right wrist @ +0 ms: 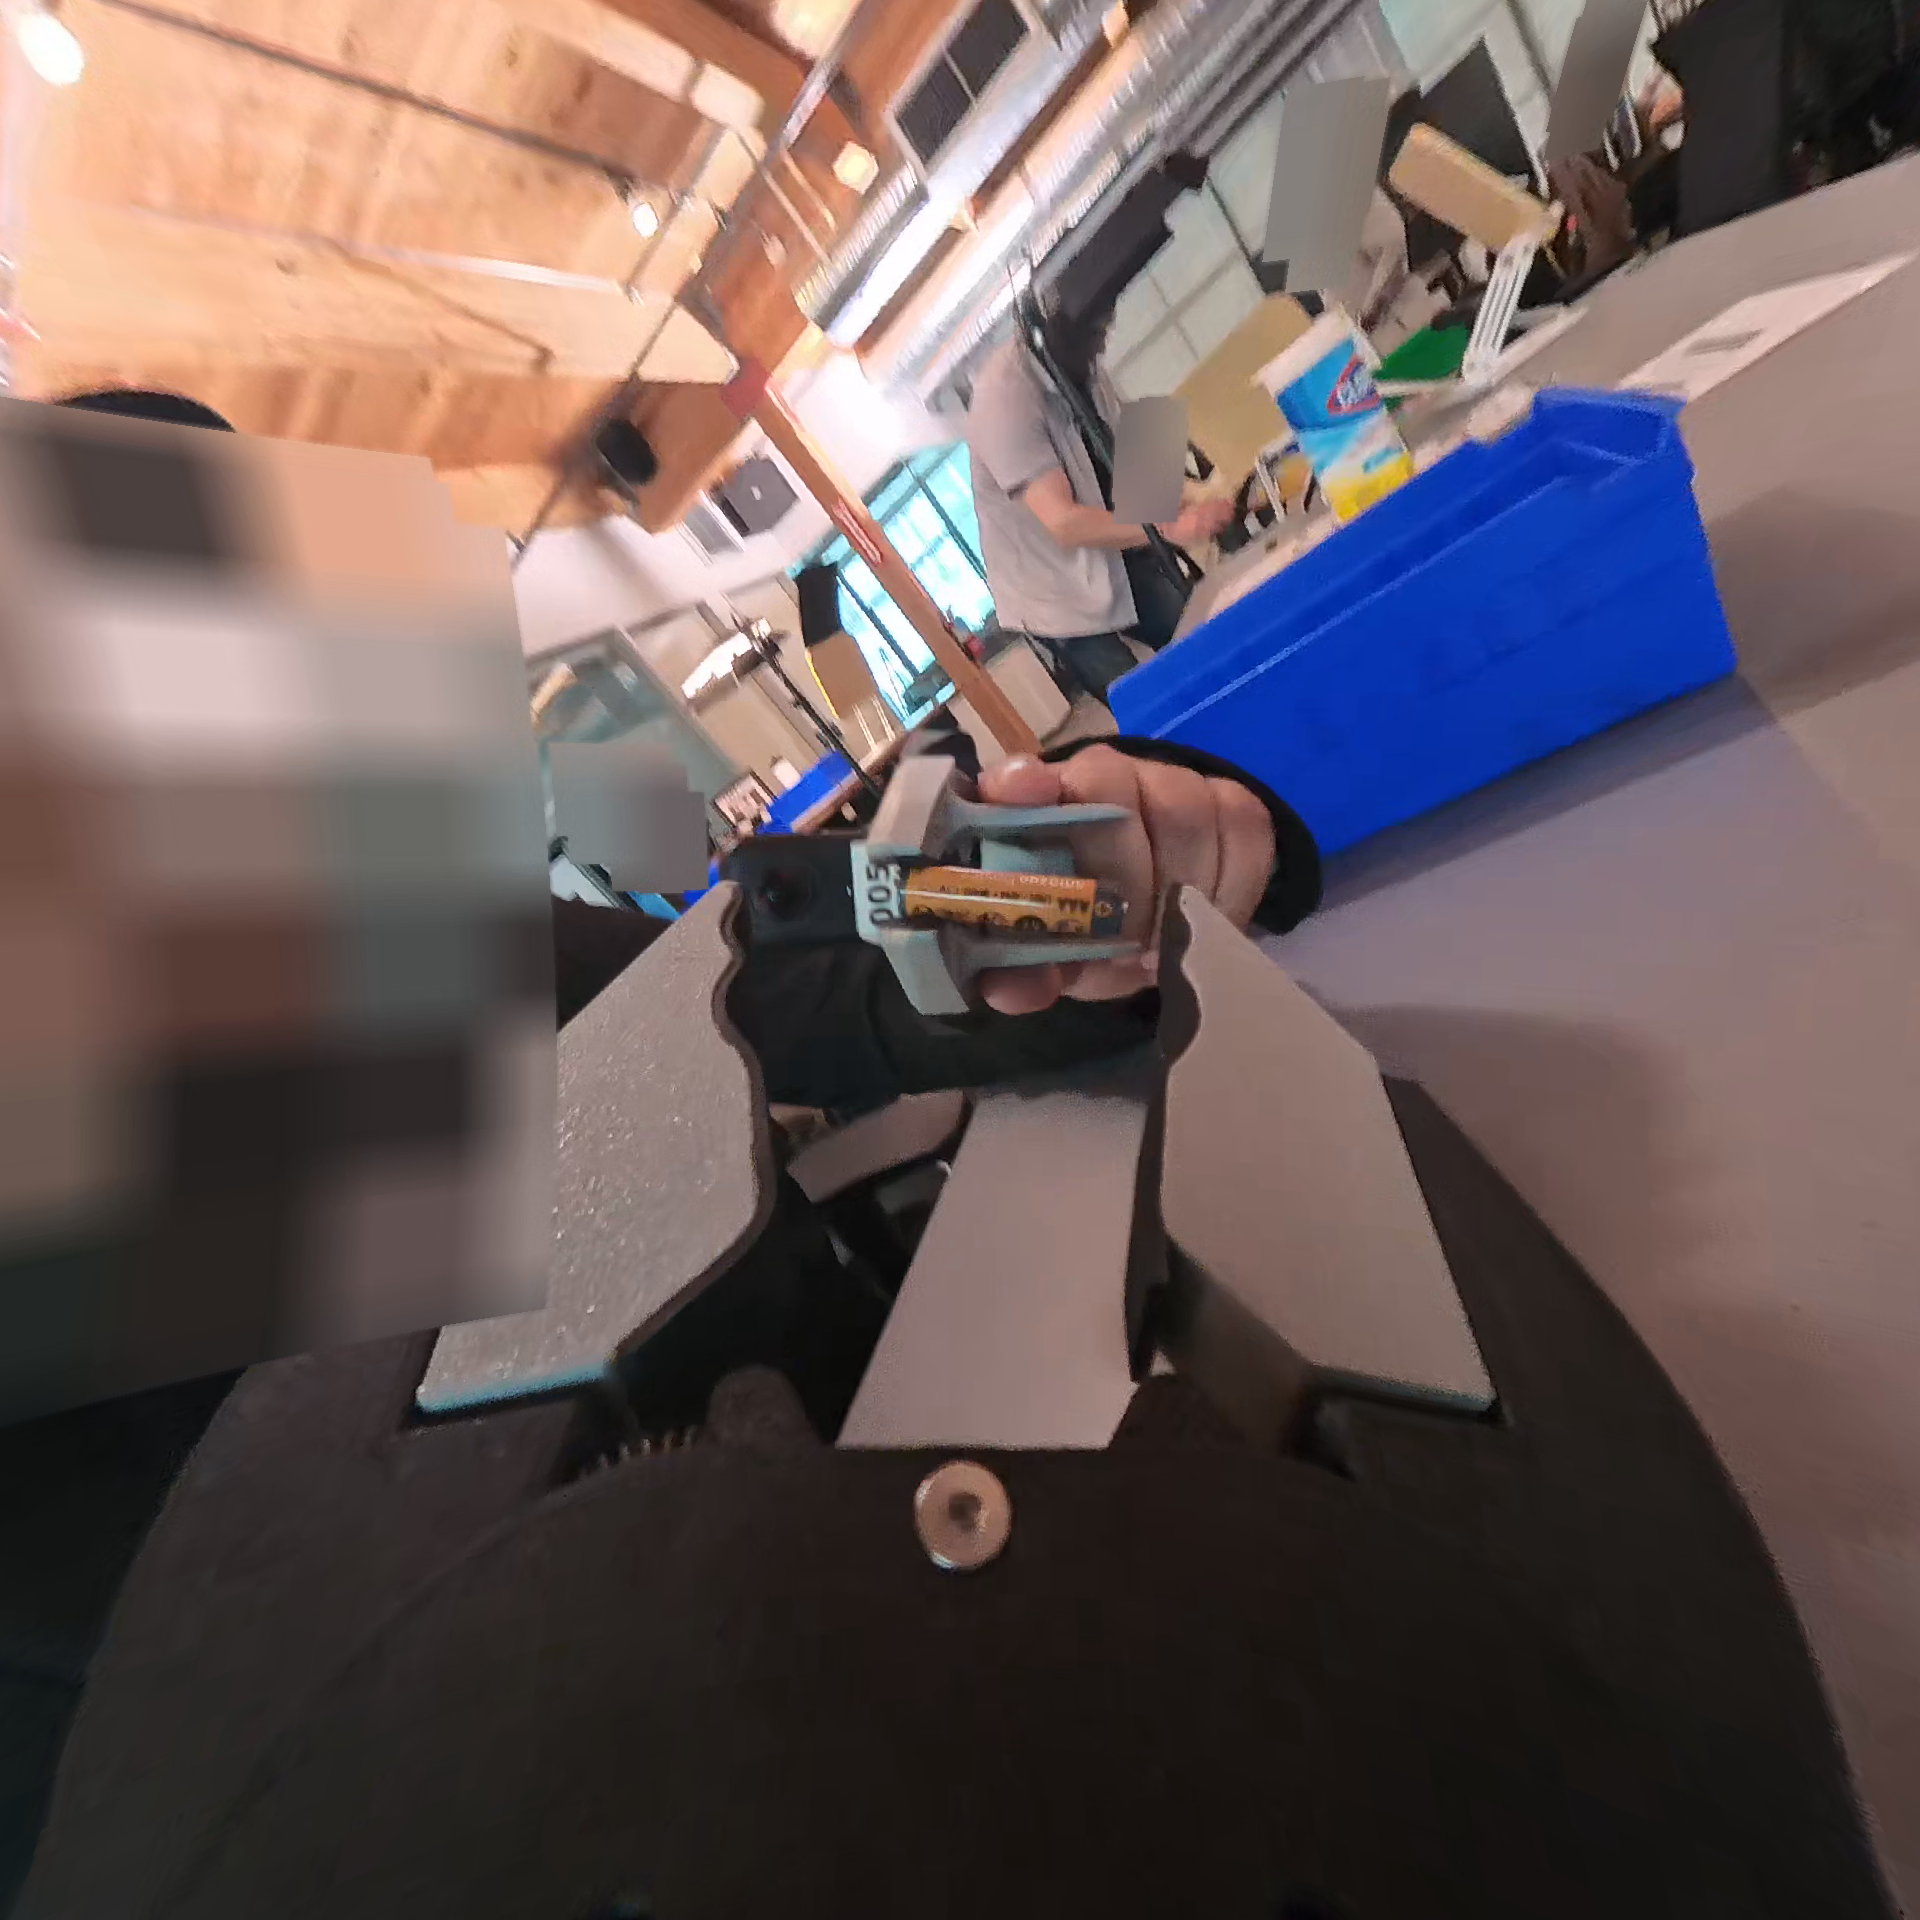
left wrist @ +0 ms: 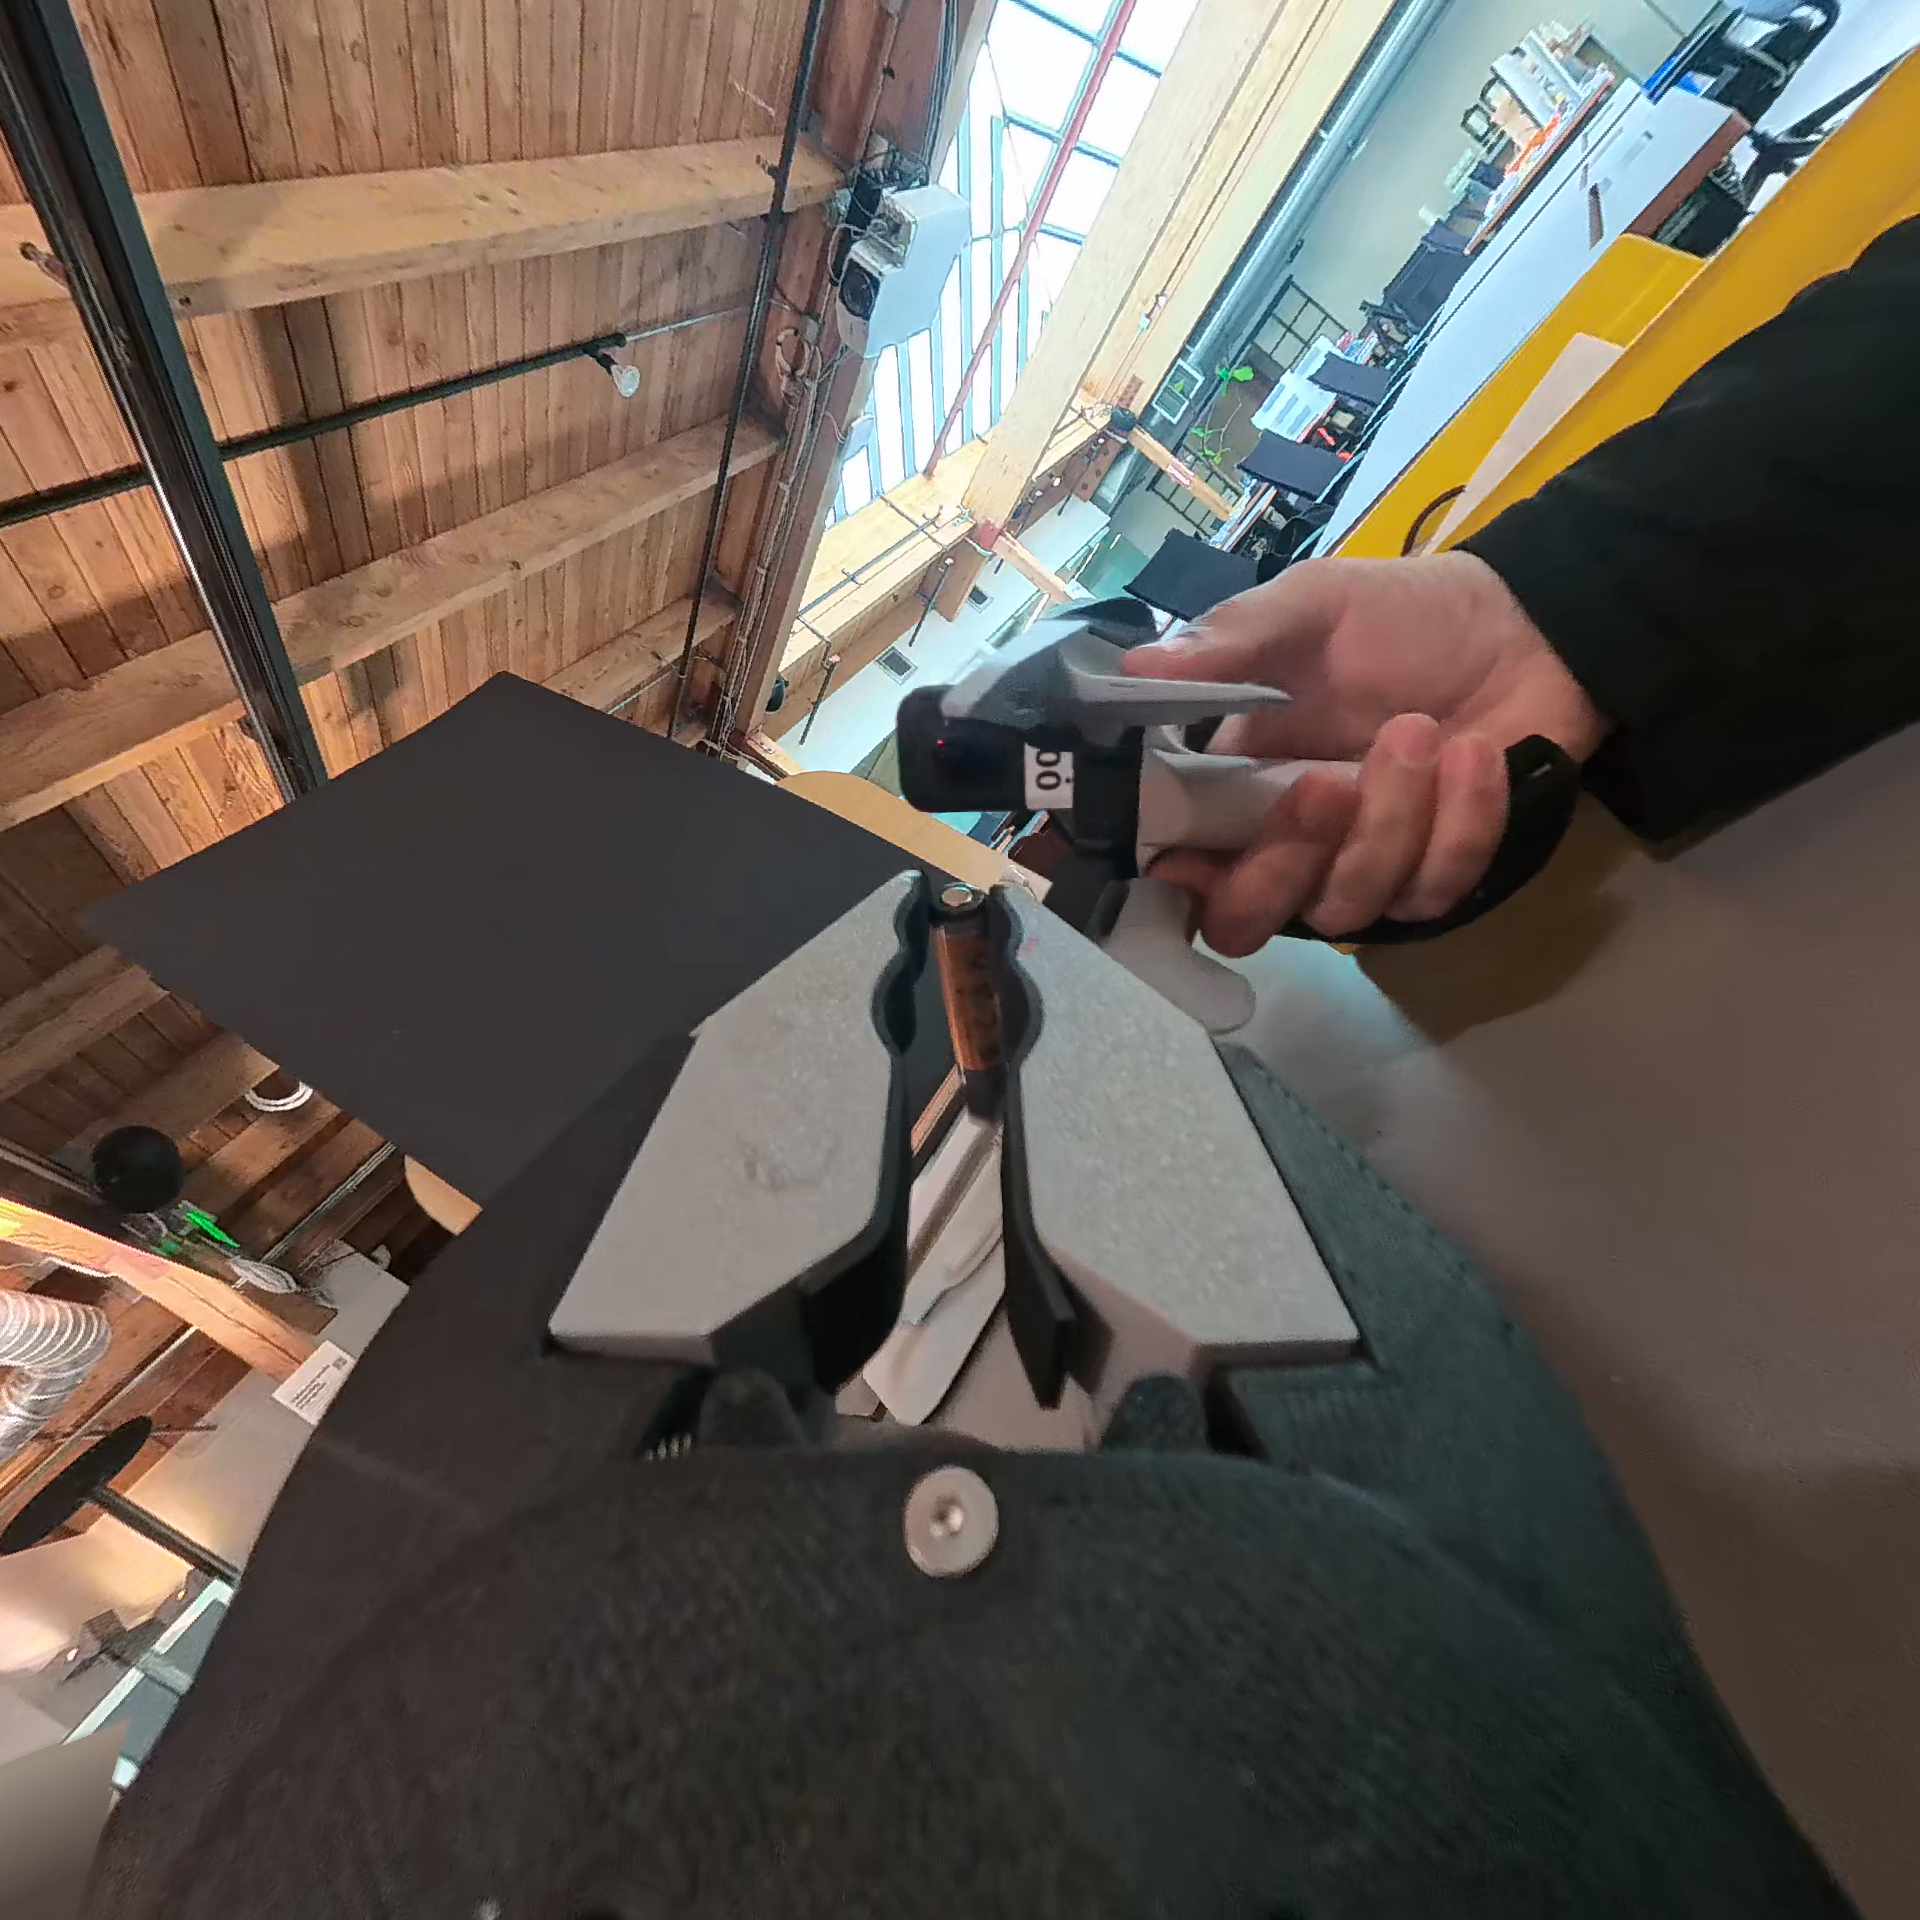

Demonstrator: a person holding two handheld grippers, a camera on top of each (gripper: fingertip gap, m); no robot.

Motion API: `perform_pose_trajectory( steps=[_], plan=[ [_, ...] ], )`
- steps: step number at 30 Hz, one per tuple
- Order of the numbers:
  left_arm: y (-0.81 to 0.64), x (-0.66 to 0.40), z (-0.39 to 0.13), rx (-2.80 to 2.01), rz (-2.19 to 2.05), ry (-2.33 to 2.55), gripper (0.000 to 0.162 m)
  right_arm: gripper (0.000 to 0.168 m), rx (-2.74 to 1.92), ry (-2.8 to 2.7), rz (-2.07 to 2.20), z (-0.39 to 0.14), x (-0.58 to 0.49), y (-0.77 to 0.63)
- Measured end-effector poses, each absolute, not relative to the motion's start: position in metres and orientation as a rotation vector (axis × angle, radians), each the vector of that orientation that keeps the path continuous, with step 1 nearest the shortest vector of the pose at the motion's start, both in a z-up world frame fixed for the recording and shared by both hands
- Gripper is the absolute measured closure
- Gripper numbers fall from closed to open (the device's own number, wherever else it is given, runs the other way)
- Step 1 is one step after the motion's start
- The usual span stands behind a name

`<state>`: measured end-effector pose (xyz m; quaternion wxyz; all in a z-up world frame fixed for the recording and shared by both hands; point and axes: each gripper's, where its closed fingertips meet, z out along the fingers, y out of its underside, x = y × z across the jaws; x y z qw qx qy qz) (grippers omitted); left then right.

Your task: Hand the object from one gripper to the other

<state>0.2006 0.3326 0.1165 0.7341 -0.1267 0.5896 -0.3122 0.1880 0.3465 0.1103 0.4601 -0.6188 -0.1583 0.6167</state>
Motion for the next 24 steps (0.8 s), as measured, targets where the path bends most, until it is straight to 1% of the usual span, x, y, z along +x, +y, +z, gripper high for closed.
perform_pose_trajectory(
  steps=[1,7,14,17,18,20,21,23,24],
  plan=[
    [0.332,0.201,0.115,-0.277,-0.682,1.302,0.154,0.091,-1.550,-0.414,1.499,0.107,0.182,0.346],
    [0.330,0.203,0.112,-0.271,-0.682,1.317,0.154,0.117,-1.610,-0.409,1.433,0.098,0.174,0.353],
    [0.332,0.203,0.111,-0.273,-0.673,1.318,0.154,0.123,-1.631,-0.384,1.455,0.093,0.176,0.355],
    [0.336,0.204,0.108,-0.306,-0.659,1.322,0.154,0.124,-1.643,-0.401,1.382,0.092,0.178,0.358],
    [0.339,0.205,0.105,-0.332,-0.654,1.332,0.153,0.124,-1.649,-0.409,1.332,0.091,0.180,0.359],
    [0.346,0.209,0.094,-0.407,-0.676,1.407,0.136,0.124,-1.651,-0.422,1.168,0.091,0.189,0.366],
    [0.349,0.209,0.090,-0.462,-0.727,1.445,0.133,0.124,-1.662,-0.436,1.045,0.090,0.196,0.369],
    [0.360,0.208,0.092,-0.594,-0.848,1.450,0.134,0.124,-1.698,-0.509,0.738,0.084,0.209,0.374],
    [0.367,0.209,0.089,-0.693,-0.920,1.484,0.125,0.123,-1.704,-0.565,0.576,0.081,0.213,0.375]
  ],
)
